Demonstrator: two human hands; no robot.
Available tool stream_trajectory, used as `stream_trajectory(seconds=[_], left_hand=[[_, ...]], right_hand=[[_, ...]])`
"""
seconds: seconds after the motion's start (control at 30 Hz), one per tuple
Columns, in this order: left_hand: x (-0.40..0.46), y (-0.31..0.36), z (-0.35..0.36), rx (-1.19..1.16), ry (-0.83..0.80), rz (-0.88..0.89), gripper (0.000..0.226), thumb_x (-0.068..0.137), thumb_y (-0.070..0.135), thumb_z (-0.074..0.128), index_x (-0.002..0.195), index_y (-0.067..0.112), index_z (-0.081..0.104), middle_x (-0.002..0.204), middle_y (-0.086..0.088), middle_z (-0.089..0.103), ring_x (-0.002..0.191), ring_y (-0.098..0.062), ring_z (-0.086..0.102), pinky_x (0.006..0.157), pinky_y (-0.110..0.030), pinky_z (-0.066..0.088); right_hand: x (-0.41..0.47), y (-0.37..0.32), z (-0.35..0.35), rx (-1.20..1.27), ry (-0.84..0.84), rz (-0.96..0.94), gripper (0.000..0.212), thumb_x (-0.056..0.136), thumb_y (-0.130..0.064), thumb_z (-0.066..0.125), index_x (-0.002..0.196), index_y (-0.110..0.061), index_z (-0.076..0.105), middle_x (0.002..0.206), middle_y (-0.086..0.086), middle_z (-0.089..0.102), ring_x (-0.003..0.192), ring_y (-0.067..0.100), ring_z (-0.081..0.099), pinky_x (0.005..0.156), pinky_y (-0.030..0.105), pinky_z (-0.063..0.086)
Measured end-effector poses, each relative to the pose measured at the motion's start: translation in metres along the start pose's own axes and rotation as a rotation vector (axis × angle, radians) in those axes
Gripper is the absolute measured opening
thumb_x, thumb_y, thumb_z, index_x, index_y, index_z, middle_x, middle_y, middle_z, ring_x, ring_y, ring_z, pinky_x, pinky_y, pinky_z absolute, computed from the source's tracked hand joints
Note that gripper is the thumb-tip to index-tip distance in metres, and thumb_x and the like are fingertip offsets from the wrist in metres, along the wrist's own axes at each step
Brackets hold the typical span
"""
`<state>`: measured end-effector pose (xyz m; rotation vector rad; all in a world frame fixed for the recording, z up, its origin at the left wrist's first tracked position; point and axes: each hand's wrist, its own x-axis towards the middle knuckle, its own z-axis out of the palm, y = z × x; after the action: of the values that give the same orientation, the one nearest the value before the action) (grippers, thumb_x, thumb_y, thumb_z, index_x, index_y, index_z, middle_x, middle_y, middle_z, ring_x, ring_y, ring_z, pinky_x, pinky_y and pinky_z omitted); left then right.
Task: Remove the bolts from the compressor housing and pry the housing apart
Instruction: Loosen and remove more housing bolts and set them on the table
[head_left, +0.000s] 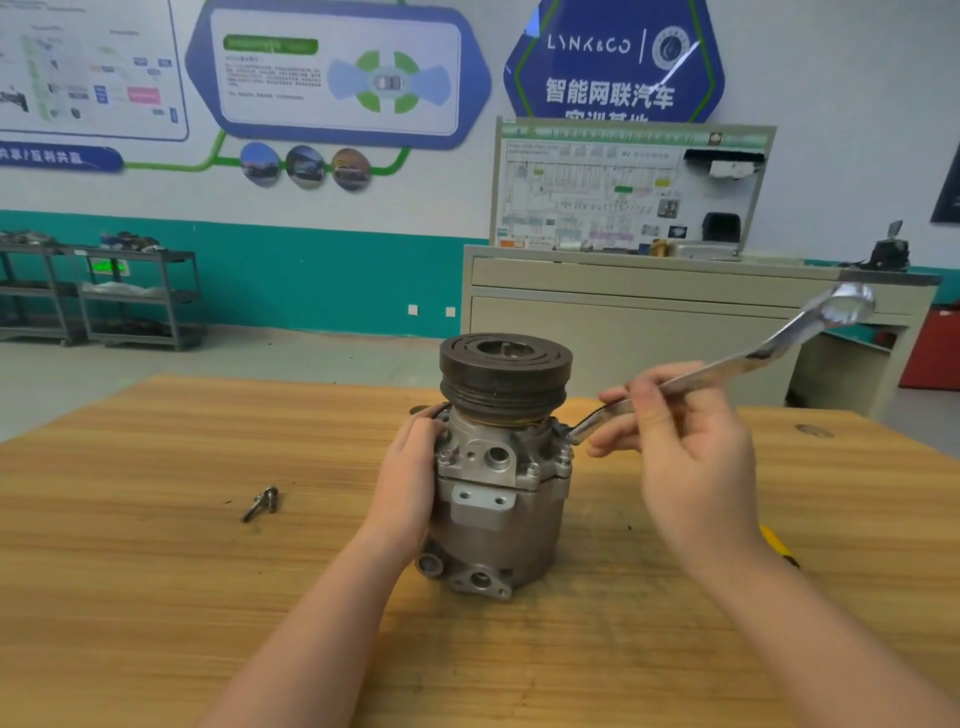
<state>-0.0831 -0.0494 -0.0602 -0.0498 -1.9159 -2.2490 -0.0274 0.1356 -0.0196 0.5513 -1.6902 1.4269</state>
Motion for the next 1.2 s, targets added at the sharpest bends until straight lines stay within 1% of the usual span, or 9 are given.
stream_trajectory(seconds=[0.07,0.13,0.37,0.43,0.53,0.67,0.87,1.0,1.2], left_hand=[[0.000,-0.001,-0.001,0.005,0.000,-0.001,0.034,0.096,0.027,0.040,0.118,0.024,0.066,0.113,-0.007,0.072,0.111,-0.025,0.064,0.102,-0.051,0.047],[0.001,-0.002,-0.001,0.009,-0.009,0.005,0.034,0.097,0.027,0.039,0.116,0.023,0.067,0.112,-0.008,0.072,0.110,-0.026,0.064,0.101,-0.050,0.047],[0.002,-0.003,-0.002,0.011,-0.014,0.003,0.034,0.097,0.028,0.040,0.117,0.020,0.066,0.112,-0.010,0.072,0.111,-0.028,0.064,0.102,-0.053,0.046],[0.002,-0.003,-0.003,0.006,-0.008,-0.004,0.033,0.098,0.026,0.040,0.117,0.023,0.066,0.113,-0.008,0.072,0.111,-0.026,0.064,0.103,-0.052,0.046],[0.000,-0.001,-0.002,0.017,-0.023,-0.001,0.037,0.090,0.034,0.042,0.116,0.025,0.066,0.113,-0.007,0.072,0.112,-0.025,0.063,0.103,-0.052,0.046],[-0.001,0.000,-0.002,0.004,-0.016,-0.011,0.034,0.085,0.037,0.044,0.107,0.030,0.069,0.111,-0.006,0.072,0.111,-0.025,0.063,0.103,-0.051,0.046],[-0.001,0.001,-0.001,-0.006,-0.019,-0.013,0.036,0.086,0.035,0.044,0.111,0.029,0.068,0.112,-0.005,0.072,0.110,-0.024,0.064,0.102,-0.050,0.047],[-0.001,0.002,-0.002,-0.008,-0.031,-0.014,0.048,0.075,0.040,0.044,0.115,0.029,0.068,0.111,-0.003,0.073,0.110,-0.022,0.064,0.099,-0.046,0.049],[-0.001,0.003,-0.001,-0.009,-0.023,0.000,0.040,0.082,0.038,0.044,0.114,0.029,0.067,0.112,-0.004,0.072,0.109,-0.022,0.064,0.097,-0.045,0.050]], right_hand=[[-0.004,0.003,0.001,-0.133,-0.064,-0.140,0.021,0.097,-0.027,0.049,0.090,-0.045,0.055,0.074,-0.001,0.068,0.060,0.012,0.068,0.062,0.033,0.057],[-0.007,0.006,0.000,-0.260,-0.125,-0.314,0.013,0.098,-0.027,0.048,0.094,-0.025,0.060,0.068,-0.001,0.065,0.064,0.006,0.066,0.066,0.026,0.055],[-0.022,0.009,0.002,-0.409,-0.211,-0.675,0.040,0.104,-0.025,0.039,0.089,0.002,0.065,0.084,0.007,0.064,0.073,0.008,0.059,0.067,0.014,0.050],[-0.028,0.013,0.003,-0.254,-0.160,-0.595,0.030,0.104,-0.029,0.038,0.098,-0.010,0.059,0.085,-0.002,0.060,0.072,0.004,0.057,0.071,0.009,0.047],[-0.031,0.015,0.009,0.112,0.032,-0.305,0.015,0.103,-0.033,0.037,0.099,-0.039,0.050,0.081,0.002,0.063,0.050,0.015,0.054,0.051,0.022,0.046],[-0.005,0.023,0.018,0.486,0.446,0.326,0.020,0.101,-0.016,0.031,0.083,-0.019,0.040,0.060,0.011,0.061,0.031,0.017,0.036,0.038,0.017,0.030],[0.045,0.043,0.020,0.693,0.193,1.038,0.028,0.104,-0.015,0.031,0.077,-0.011,0.035,0.046,0.003,0.046,0.027,0.007,0.028,0.027,0.015,0.022],[0.055,0.031,0.007,0.805,0.061,1.067,0.030,0.105,-0.025,0.034,0.079,-0.010,0.042,0.056,0.011,0.057,0.037,0.012,0.047,0.035,0.018,0.040],[0.029,0.009,-0.007,0.524,0.148,0.588,0.022,0.106,-0.015,0.034,0.087,-0.008,0.045,0.064,0.011,0.069,0.050,0.016,0.063,0.049,0.026,0.054]])
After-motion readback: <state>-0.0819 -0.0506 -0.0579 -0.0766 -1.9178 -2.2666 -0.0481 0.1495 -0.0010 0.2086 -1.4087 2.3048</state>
